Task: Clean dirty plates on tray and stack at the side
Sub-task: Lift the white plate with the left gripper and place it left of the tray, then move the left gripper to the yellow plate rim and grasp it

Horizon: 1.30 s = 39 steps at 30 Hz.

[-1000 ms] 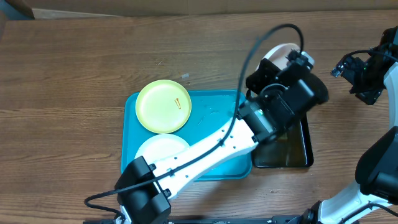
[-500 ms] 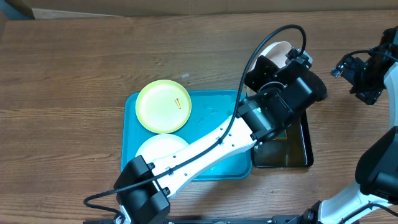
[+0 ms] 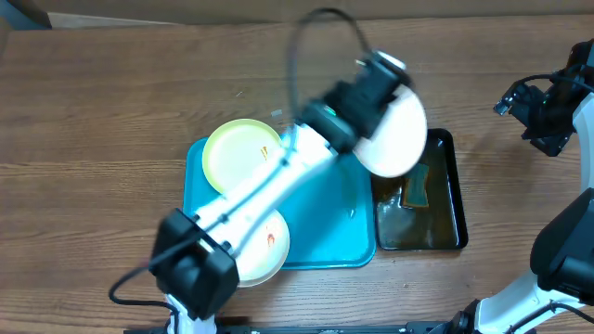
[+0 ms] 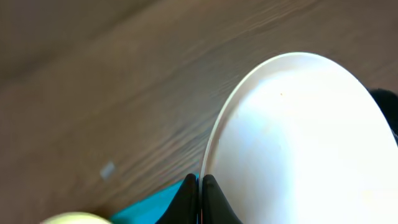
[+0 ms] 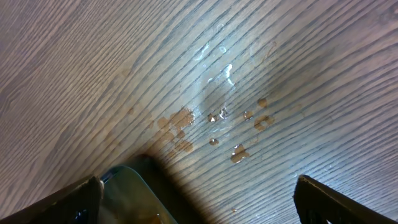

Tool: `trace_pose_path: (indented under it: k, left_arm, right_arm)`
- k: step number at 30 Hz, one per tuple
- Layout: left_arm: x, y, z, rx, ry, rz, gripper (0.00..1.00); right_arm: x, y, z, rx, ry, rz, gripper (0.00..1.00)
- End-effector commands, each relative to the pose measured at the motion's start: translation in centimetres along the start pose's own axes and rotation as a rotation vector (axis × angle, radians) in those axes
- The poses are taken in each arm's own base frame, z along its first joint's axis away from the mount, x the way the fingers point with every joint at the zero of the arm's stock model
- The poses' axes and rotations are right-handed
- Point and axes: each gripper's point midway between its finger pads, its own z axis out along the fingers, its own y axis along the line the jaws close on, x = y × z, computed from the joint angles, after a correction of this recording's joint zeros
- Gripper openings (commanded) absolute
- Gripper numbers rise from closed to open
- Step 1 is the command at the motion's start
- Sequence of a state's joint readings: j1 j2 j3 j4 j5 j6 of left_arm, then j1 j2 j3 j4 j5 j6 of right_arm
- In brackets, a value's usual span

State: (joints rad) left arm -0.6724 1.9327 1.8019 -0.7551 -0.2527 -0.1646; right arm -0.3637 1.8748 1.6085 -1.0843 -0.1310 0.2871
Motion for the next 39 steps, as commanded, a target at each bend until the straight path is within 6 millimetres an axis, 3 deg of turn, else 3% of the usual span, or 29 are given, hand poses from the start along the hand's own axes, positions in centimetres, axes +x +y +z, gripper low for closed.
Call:
trace_pose_path:
  k: [1, 6, 7, 9, 14, 17, 19, 23, 27, 28, 31, 32, 39]
  left_arm:
    - [-0.4, 7.1, 0.3, 0.185, 0.065, -0.352, 0.04]
    - [2.7, 21.0, 0.1, 0.145, 0.104, -0.657, 0.04]
    - [4.2, 25.1, -0.5, 0.096, 0.109, -0.731, 0.04]
    - [7.2, 30.6, -1.5, 0.005, 0.125, -0.838, 0.04]
    - [16.2, 41.5, -4.6, -0.233, 0.186, -1.07, 0.04]
    - [21.3, 45.4, -5.4, -0.316, 0.219, -1.178, 0.04]
    - [24.4, 46.9, -5.2, -0.345, 0.241, -1.234, 0.04]
    - [28.5, 47.7, -4.2, -0.363, 0.295, -1.298, 0.04]
    - [30.8, 47.7, -3.5, -0.373, 0.331, -1.319, 0.04]
    - [30.9, 47.8, -3.5, -0.373, 0.333, -1.321, 0.05]
    - [30.2, 47.6, -3.4, -0.33, 0.32, -1.289, 0.47]
    - [29.8, 47.3, -3.3, -0.301, 0.313, -1.279, 0.52]
    - [26.6, 44.7, -4.4, -0.16, 0.319, -1.256, 0.56]
  right_arm:
    - [-0.1, 0.5, -0.4, -0.012, -0.013, -0.011, 1.0]
    - [-0.1, 0.5, -0.4, -0.012, -0.013, -0.011, 1.0]
    - [-0.1, 0.5, -0.4, -0.012, -0.013, -0.011, 1.0]
    - [-0.1, 0.5, -0.4, -0.012, -0.013, -0.011, 1.0]
    - [-0.1, 0.5, -0.4, -0.012, -0.013, -0.011, 1.0]
    - [-0.1, 0.5, -0.4, -0.012, -0.013, -0.011, 1.0]
    - [-0.1, 0.5, -0.4, -0.012, -0.013, -0.011, 1.0]
    - [-0.1, 0.5, -0.4, -0.012, -0.013, -0.011, 1.0]
    - [-0.1, 0.5, -0.4, -0.012, -0.013, -0.011, 1.0]
    - [-0.1, 0.5, -0.4, -0.012, -0.013, -0.011, 1.0]
    - [-0.1, 0.5, -0.4, -0.012, -0.013, -0.011, 1.0]
    - [-0.1, 0.5, -0.4, -0.012, -0.013, -0.011, 1.0]
    - [-0.1, 0.5, -0.4, -0.012, -0.013, -0.011, 1.0]
